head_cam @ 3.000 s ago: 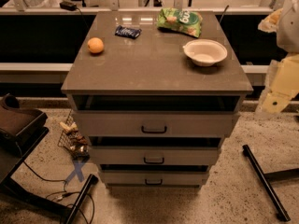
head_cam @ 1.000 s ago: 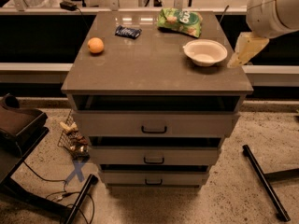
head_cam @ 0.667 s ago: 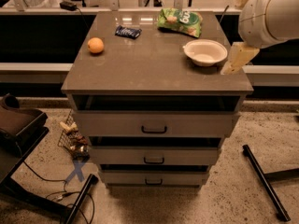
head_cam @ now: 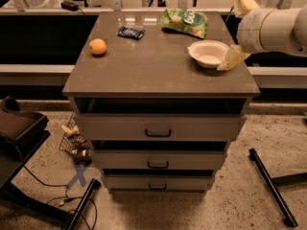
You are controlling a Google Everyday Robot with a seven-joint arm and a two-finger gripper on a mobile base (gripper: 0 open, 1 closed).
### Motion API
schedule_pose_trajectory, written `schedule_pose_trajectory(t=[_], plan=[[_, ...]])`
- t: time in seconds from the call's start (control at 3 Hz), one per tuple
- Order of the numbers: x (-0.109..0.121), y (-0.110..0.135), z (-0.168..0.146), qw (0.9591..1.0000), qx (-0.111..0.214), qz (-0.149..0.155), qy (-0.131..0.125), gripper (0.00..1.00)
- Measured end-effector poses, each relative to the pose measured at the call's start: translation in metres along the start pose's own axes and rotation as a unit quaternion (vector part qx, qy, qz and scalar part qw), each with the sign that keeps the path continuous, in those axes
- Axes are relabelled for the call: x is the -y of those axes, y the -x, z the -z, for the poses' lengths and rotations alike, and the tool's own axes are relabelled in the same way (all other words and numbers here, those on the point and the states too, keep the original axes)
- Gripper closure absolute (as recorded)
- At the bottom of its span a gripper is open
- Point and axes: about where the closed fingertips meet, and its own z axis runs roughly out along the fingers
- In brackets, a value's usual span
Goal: Move paper bowl near orange
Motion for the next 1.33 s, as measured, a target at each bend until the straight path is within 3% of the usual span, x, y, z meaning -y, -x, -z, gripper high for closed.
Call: schedule_pose_trajectory(t=[0.33, 1.0, 1.33], plan=[[0.002, -0.018, -0.03, 0.9997, -0.001, 0.024, -0.007, 0.0], [-0.021, -0.046, -0.063, 0.9984, -0.019, 0.049, 0.022, 0.0], [-0.029, -0.055, -0.074, 0.9976, -0.031, 0.055, 0.027, 0.21]])
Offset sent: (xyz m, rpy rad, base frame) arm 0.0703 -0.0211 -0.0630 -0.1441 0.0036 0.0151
